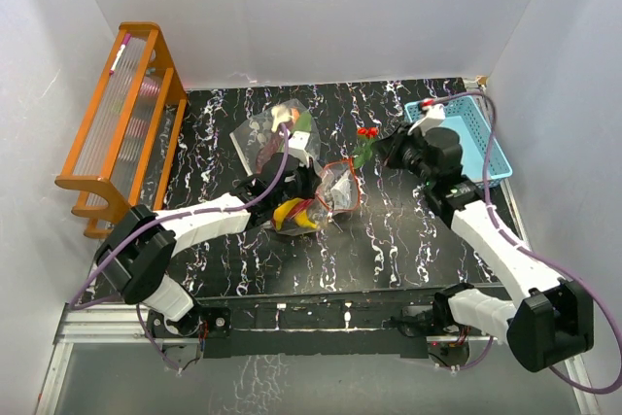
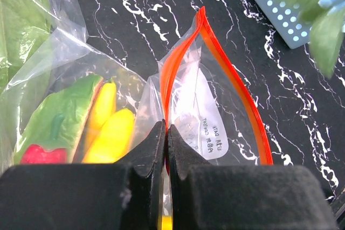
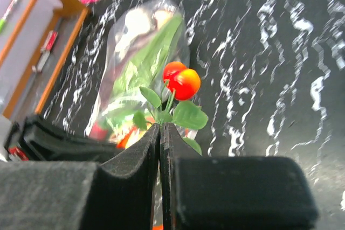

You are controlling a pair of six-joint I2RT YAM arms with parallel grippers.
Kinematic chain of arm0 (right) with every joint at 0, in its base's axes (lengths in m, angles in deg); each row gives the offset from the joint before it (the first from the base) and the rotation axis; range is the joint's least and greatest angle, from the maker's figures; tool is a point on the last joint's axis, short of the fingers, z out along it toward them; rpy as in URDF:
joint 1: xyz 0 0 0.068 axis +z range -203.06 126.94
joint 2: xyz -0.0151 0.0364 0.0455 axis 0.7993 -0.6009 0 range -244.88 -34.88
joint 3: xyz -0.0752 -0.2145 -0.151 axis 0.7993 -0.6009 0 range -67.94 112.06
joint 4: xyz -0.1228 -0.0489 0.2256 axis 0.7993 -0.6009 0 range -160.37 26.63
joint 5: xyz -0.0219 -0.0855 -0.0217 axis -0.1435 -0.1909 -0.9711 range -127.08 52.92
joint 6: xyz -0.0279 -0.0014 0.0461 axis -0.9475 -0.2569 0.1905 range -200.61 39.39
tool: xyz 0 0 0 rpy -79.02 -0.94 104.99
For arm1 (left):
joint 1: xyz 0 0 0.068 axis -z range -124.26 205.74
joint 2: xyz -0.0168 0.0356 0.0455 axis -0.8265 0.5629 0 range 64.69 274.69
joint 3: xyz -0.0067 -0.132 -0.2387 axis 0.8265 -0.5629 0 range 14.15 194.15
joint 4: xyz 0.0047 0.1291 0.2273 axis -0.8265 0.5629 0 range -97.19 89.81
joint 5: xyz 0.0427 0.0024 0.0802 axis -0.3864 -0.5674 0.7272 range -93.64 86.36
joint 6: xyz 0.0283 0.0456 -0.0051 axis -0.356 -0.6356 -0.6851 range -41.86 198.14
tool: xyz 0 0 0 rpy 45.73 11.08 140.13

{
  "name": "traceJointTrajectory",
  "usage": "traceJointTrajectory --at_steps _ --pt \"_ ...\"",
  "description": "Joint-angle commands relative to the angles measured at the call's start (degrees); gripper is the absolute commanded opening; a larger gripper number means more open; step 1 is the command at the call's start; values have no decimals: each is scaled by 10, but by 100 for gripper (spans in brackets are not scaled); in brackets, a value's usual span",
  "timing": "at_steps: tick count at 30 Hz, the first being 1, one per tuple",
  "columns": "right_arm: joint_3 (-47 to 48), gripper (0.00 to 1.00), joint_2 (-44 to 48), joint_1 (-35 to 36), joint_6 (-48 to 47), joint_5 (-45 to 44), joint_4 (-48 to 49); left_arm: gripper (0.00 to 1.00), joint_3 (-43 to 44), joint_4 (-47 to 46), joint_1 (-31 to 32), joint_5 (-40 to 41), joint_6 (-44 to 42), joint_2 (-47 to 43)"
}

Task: Open the zip-top bag and remove the fake food
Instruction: Pick up the fake fruit from the zipper food storage bag, then place the fake fruit in the bin.

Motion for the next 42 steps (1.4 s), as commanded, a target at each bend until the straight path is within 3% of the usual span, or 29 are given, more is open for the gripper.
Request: traceJointTrajectory --at_steps 1,7,11,15,17,18,19,21,24,32,38,42 --pt "84 7 8 -50 -38 -7 -32 0 -5 -18 -6 -9 8 8" --pt "141 7 -38 -134 -70 -108 -94 0 -5 -20 -6 -19 11 2" --pt "144 7 -79 -212 -76 -128 -98 0 -3 -21 -6 -29 13 1" --pt "134 10 -119 -235 -74 -186 -85 1 -3 -24 -7 -36 14 1" --pt "133 41 -144 -236 -71 -215 -84 17 2 -22 -6 -44 13 3" --pt "131 63 -153 -236 -70 -225 -83 29 5 -18 -6 -48 12 4" --pt "130 75 -158 -237 -69 -226 -80 37 9 -14 -6 -52 11 5" --pt "120 87 -159 -236 -70 -212 -68 51 17 -4 -6 -56 5 3" --pt "95 88 -145 -236 -69 -175 -38 67 21 9 -7 -55 -3 -10" --pt "56 88 -139 -227 -64 -136 -10 97 42 43 -8 -55 -19 -46" --pt "42 86 -122 -224 -68 -116 13 96 61 63 -8 -43 -37 -71" --pt "44 84 -116 -210 -75 -85 18 90 63 71 -8 -30 -44 -78"
